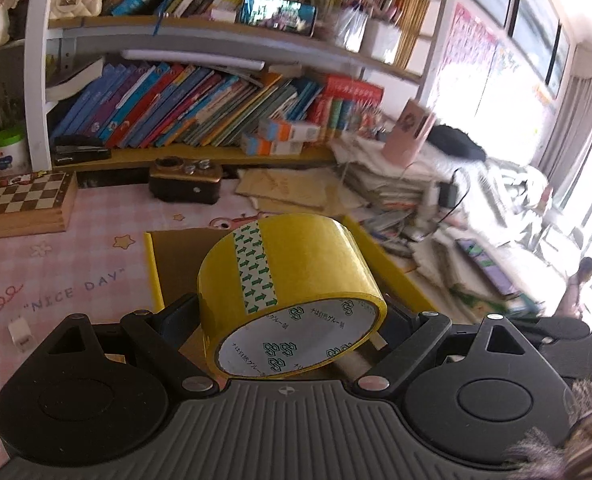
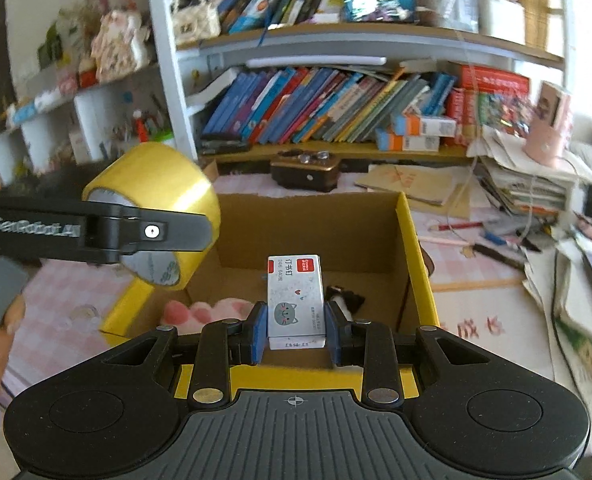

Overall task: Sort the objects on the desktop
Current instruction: 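Open the left gripper to drop the tape roll while the right gripper releases the white box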

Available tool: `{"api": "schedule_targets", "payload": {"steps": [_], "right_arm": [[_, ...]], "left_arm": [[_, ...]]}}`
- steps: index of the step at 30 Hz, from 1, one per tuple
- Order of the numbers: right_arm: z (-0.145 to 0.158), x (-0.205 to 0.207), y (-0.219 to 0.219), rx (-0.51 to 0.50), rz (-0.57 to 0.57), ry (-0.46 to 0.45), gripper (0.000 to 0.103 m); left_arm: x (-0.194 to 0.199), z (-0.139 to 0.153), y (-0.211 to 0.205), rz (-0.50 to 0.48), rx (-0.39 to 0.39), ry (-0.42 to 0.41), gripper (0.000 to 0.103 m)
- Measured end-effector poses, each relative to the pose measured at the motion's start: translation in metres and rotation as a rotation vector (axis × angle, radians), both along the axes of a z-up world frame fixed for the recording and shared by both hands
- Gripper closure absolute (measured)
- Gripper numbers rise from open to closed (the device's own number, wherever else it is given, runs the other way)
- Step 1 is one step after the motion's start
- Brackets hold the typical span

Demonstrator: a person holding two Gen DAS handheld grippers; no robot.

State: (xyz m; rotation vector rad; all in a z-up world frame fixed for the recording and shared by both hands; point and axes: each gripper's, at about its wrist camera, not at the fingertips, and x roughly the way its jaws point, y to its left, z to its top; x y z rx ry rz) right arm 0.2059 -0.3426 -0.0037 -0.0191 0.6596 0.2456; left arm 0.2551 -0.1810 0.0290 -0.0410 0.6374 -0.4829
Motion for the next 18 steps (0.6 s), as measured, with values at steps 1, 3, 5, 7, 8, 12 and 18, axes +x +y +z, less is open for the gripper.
{"api": "schedule_targets", "payload": {"steps": [1, 3, 5, 7, 8, 12, 18], "right_arm": [[-0.003, 0.005, 0.0, -0.013, 0.011, 0.007, 0.073], [-0.01, 0.017, 0.001, -0.039, 0.028, 0.028, 0.073], [-0.017, 0.029, 0.002, -0.062, 0.054, 0.055, 0.073], [-0.024, 0.037, 0.004, -0.096, 0.082, 0.064, 0.073], [-0.028, 0.041, 0.007, -0.114, 0.097, 0.071, 0.073], [-0.043, 0.055, 0.015, -0.156, 0.134, 0.127, 0.073], [-0.053, 0.072, 0.021, -0.169, 0.18, 0.239, 0.073]], "left_arm": [[0.006, -0.003, -0.003, -0.001, 0.014, 0.003, 0.012], [0.018, -0.009, -0.009, -0.005, 0.048, 0.009, 0.012], [0.029, -0.013, -0.015, -0.008, 0.074, 0.015, 0.012], [0.04, -0.016, -0.021, -0.014, 0.092, 0.021, 0.012], [0.044, -0.017, -0.025, -0.02, 0.099, 0.024, 0.012], [0.065, -0.024, -0.039, -0.043, 0.127, 0.054, 0.012], [0.088, -0.044, -0.059, -0.077, 0.212, 0.134, 0.012]]}}
